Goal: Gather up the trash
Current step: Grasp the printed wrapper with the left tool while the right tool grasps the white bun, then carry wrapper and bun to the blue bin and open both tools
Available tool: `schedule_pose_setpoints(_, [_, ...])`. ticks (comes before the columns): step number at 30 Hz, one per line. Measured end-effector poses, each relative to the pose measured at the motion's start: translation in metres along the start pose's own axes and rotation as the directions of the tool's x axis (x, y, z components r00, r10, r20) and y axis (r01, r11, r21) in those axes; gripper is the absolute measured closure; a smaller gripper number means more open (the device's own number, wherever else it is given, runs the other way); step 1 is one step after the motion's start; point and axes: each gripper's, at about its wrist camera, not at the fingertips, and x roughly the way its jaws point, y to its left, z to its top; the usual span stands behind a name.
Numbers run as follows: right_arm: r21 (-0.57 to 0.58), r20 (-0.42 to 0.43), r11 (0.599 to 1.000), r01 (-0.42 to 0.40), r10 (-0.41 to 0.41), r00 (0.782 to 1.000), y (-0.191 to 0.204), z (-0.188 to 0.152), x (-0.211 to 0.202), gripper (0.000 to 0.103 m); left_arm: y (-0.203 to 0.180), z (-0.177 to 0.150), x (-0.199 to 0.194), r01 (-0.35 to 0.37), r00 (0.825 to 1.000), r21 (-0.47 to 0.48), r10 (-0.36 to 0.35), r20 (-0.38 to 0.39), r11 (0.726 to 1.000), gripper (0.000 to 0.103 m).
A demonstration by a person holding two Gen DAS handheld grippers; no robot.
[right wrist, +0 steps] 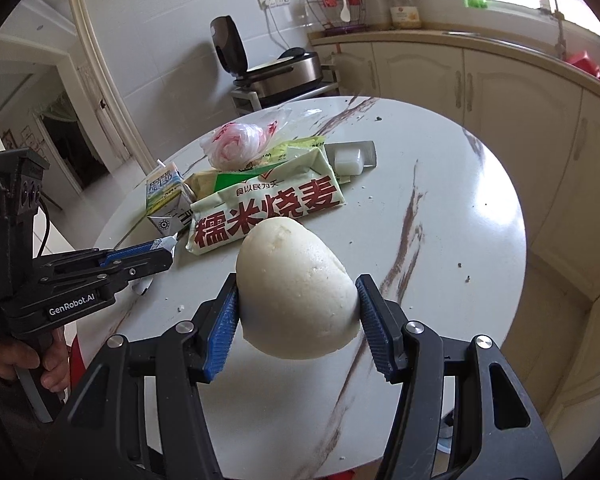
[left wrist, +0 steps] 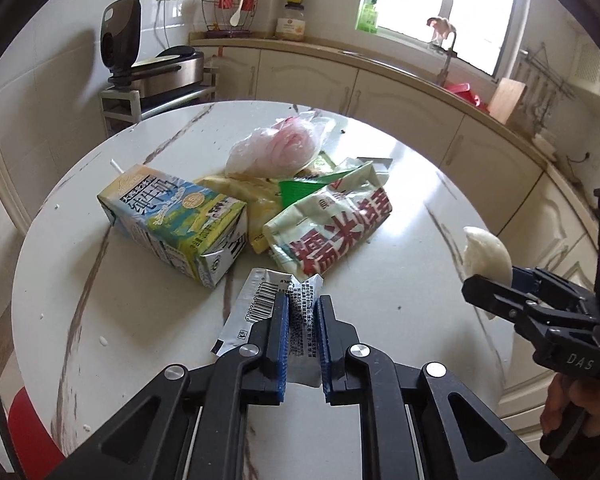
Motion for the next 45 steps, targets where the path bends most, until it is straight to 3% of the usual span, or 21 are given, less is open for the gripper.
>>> schedule_pose_setpoints(9, [0.074, 0.091, 0.997, 0.027, -0.034, 0.995, -0.033, -0.015, -0.052, 0.049, -0.084, 0.008, -0.03, 0.057, 0.997, 0.156, -0.063, 0.036, 0.986, 0.094])
schedule_pose_setpoints(14, [0.163, 0.141, 0.98, 0.113, -0.137, 0.98, -0.08, -0.033, -0.095, 0.049, -0.158, 0.012, -0.021, 0.147, 0.988, 0.271, -0.154, 0.004, 0.951, 0.094])
schedule_pose_setpoints(20, [0.305, 0.118, 0.917, 0.257, -0.304, 0.945, -0.155, -0.07, -0.131, 0.049, -0.25, 0.009, 0.015, 0.253, 0.967, 0.407, -0.234, -0.097, 0.878, 0.094])
schedule_pose_setpoints(24, [0.391, 0.065, 0.87, 0.302, -0.353, 0.933, -0.201, -0.1, -0.134, 0.049, -0.301, 0.001, 0.057, 0.319, 0.947, 0.466, -0.254, -0.198, 0.826, 0.093])
schedule_pose_setpoints(29, [0.455, -0.015, 0.818, 0.352, -0.388, 0.921, -0.249, -0.134, -0.123, 0.049, -0.339, -0.005, 0.124, 0.369, 0.92, 0.493, -0.232, -0.316, 0.788, 0.093])
schedule_pose_setpoints(33, [0.493, -0.082, 0.79, 0.364, -0.374, 0.924, -0.279, -0.154, -0.101, 0.049, -0.351, -0.005, 0.171, 0.377, 0.907, 0.498, -0.202, -0.37, 0.781, 0.09])
schedule_pose_setpoints(38, [0.52, -0.132, 0.775, 0.36, -0.343, 0.93, -0.303, -0.17, -0.074, 0.048, -0.359, -0.003, 0.206, 0.347, 0.911, 0.509, -0.155, -0.381, 0.787, 0.088])
schedule_pose_setpoints(40, [0.522, -0.151, 0.774, 0.358, -0.33, 0.932, -0.31, -0.173, -0.063, 0.048, -0.356, -0.001, 0.215, 0.332, 0.915, 0.512, -0.139, -0.378, 0.792, 0.082])
schedule_pose_setpoints(42, [0.527, -0.164, 0.771, 0.357, -0.321, 0.933, -0.315, -0.177, -0.053, 0.048, -0.36, -0.006, 0.217, 0.319, 0.918, 0.509, -0.128, -0.374, 0.8, 0.055])
schedule_pose_setpoints(45, [0.538, -0.173, 0.766, 0.351, -0.307, 0.936, -0.32, -0.181, -0.042, 0.048, -0.361, -0.003, 0.22, 0.29, 0.93, 0.51, -0.114, -0.349, 0.81, 0.052])
